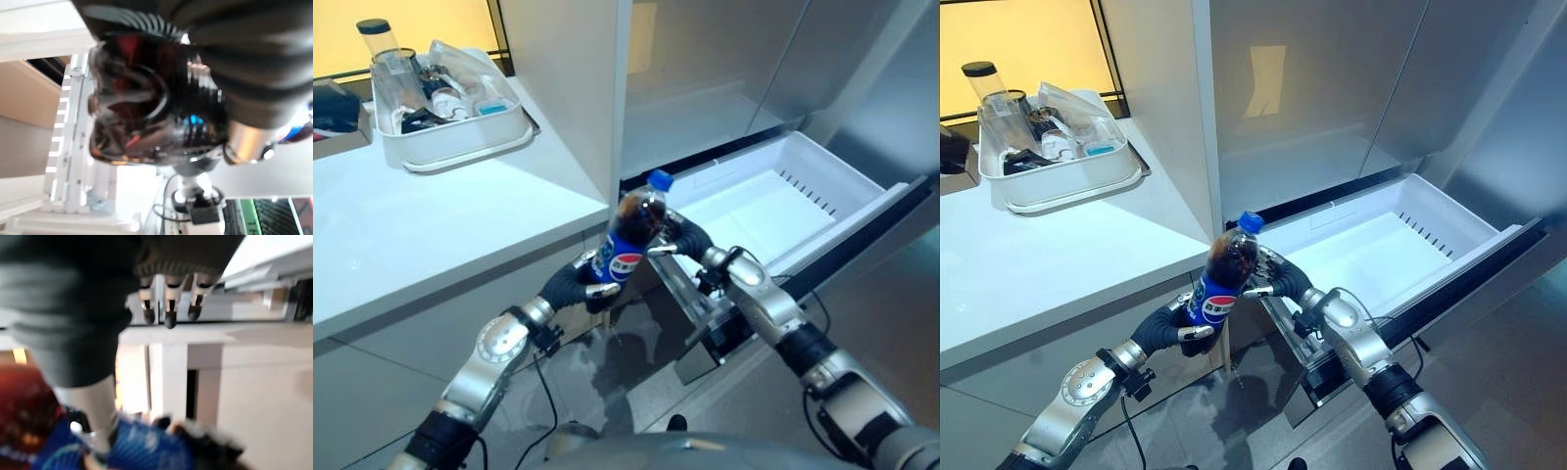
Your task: Take the drinks into the refrigerator
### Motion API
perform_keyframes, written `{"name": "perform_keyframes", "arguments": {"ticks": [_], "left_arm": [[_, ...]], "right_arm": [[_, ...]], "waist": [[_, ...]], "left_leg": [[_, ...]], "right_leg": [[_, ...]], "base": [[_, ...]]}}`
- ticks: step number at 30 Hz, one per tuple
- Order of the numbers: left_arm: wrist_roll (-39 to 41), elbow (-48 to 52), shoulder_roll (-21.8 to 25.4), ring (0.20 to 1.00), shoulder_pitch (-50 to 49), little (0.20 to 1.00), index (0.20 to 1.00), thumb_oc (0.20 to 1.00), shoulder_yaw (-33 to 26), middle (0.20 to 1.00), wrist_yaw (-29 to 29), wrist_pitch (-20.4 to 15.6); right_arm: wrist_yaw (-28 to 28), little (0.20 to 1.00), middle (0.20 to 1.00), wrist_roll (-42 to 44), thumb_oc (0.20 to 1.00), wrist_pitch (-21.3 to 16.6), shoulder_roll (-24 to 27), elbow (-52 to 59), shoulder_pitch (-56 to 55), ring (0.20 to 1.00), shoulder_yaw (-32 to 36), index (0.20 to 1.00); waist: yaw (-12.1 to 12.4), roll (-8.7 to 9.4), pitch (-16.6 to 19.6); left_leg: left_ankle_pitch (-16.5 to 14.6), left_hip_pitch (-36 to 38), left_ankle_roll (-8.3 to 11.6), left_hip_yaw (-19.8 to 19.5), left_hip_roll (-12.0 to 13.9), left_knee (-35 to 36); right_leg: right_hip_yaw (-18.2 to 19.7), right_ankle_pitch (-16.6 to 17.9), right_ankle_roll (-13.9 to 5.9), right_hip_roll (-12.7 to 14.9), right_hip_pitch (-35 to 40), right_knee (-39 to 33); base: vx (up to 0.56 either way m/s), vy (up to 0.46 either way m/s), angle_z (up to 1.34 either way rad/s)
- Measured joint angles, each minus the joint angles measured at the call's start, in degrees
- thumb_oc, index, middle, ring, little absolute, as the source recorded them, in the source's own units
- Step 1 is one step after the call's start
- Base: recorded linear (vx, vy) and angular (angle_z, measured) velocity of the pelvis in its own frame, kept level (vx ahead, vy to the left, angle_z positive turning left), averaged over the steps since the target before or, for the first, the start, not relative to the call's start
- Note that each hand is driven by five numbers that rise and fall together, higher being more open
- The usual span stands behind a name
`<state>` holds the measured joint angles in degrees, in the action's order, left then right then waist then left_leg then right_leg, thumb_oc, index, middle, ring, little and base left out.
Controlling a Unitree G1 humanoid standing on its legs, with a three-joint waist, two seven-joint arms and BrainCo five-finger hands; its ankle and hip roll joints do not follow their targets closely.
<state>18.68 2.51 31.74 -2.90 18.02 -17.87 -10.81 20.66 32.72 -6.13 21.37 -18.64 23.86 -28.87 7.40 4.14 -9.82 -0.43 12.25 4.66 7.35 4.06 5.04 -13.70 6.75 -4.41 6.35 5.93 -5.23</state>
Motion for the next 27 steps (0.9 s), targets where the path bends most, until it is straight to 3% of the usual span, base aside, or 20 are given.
{"name": "perform_keyframes", "arguments": {"ticks": [12,13,14,16,27], "left_arm": [[-4.4,-7.5,-2.6,0.200,3.2,0.200,0.200,0.200,2.8,0.200,2.0,-0.1],[-4.4,-8.0,-3.2,0.200,3.4,0.200,0.200,0.200,3.1,0.200,2.1,-0.1],[-4.4,-8.6,-3.2,0.200,3.9,0.200,0.200,0.200,3.2,0.200,2.4,0.0],[-4.4,-9.6,-3.8,0.200,4.5,0.200,0.200,0.200,3.2,0.200,3.1,0.1],[-4.2,-10.6,-4.5,0.200,5.6,0.200,0.200,0.200,3.2,0.200,4.7,0.4]], "right_arm": [[1.4,1.000,1.000,0.0,1.000,1.6,-4.0,-1.9,1.7,1.000,-3.7,1.000],[1.3,0.875,0.875,0.0,0.875,1.6,-4.7,-2.7,2.2,0.875,-3.8,0.875],[1.2,0.693,0.693,0.0,0.693,1.6,-5.0,-3.3,2.6,0.693,-3.8,0.693],[0.9,0.200,0.200,0.0,0.200,1.6,-5.7,-4.2,3.2,0.200,-3.9,0.200],[-4.6,0.200,0.200,-1.6,0.200,0.7,-9.1,-5.2,3.2,0.200,-3.8,0.200]], "waist": [[0.0,-0.22,0.1],[0.0,-0.33,0.2],[0.0,-0.37,0.2],[0.0,-0.39,0.2],[0.0,-0.46,0.7]], "left_leg": [[0.0,-0.1,0.05,-0.4,0.0,0.0],[0.0,-0.1,0.05,-0.4,0.0,0.0],[0.0,-0.1,0.05,-0.4,0.0,0.0],[0.1,-0.1,0.07,-0.5,0.1,0.0],[0.2,-0.6,0.13,-1.0,0.1,0.0]], "right_leg": [[-0.4,-0.1,0.13,0.0,0.1,0.0],[-0.4,-0.1,0.16,0.0,0.2,0.0],[-0.5,-0.1,0.16,0.0,0.2,0.0],[-0.5,-0.1,0.17,0.0,0.2,0.0],[-1.0,-0.2,0.25,0.0,0.0,0.0]], "base": [[0.00,0.000,0.00],[0.03,0.002,0.01],[0.03,0.000,0.00],[0.02,0.002,0.00],[0.00,0.001,0.02]]}}
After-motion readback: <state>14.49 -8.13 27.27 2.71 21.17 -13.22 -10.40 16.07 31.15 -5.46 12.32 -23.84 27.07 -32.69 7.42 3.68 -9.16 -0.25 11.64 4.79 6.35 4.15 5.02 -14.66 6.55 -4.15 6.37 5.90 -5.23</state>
